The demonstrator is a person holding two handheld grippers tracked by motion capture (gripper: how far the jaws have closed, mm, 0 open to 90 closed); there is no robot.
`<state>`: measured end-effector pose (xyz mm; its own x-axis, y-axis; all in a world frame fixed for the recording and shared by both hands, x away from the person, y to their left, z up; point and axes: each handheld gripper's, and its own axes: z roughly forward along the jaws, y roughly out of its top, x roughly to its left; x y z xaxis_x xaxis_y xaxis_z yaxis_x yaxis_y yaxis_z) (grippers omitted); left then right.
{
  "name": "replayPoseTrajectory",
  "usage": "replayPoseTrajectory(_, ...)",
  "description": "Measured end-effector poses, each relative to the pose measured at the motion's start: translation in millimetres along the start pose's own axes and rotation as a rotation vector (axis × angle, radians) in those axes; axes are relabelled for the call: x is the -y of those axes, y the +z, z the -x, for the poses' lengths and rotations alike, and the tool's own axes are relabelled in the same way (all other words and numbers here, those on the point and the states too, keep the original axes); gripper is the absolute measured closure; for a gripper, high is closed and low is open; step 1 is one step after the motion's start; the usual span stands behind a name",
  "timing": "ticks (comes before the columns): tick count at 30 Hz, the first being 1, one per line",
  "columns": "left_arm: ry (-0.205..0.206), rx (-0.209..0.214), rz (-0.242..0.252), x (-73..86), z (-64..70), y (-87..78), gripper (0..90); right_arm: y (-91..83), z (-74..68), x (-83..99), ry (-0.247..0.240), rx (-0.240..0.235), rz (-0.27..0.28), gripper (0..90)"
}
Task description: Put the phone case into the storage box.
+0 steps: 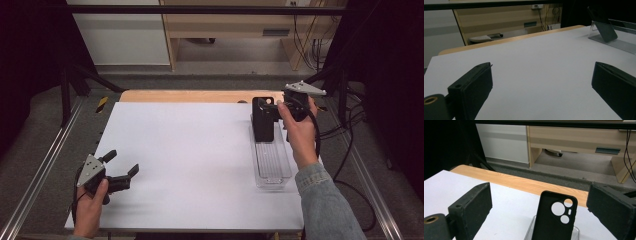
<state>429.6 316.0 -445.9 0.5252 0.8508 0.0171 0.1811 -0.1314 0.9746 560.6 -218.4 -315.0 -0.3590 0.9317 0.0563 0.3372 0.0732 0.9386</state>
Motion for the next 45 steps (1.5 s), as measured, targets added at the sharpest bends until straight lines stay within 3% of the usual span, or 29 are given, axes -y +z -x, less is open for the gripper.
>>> replayPoseTrajectory(11,0.003,0.008,0.007,-0.8,0.2,-1.6,3.3,-9.8,-0.1,0.4,-0.004,-0.018,0.012,5.3)
replayPoseTrajectory(20,-0.023,0.006,0.018,-0.4,-1.7,-4.7,3.3,-23.2,7.3,4.9,0.007,-0.005,0.044,3.2)
replayPoseTrajectory(33,-0.013,0.001,0.021,-0.3,0.2,-7.6,3.3,-42.0,20.0,13.2,0.044,-0.007,0.118,3.1)
replayPoseTrajectory(45,-0.026,0.004,0.033,0.5,1.0,-15.8,3.3,-61.5,27.7,17.1,0.026,0.016,0.188,3.7)
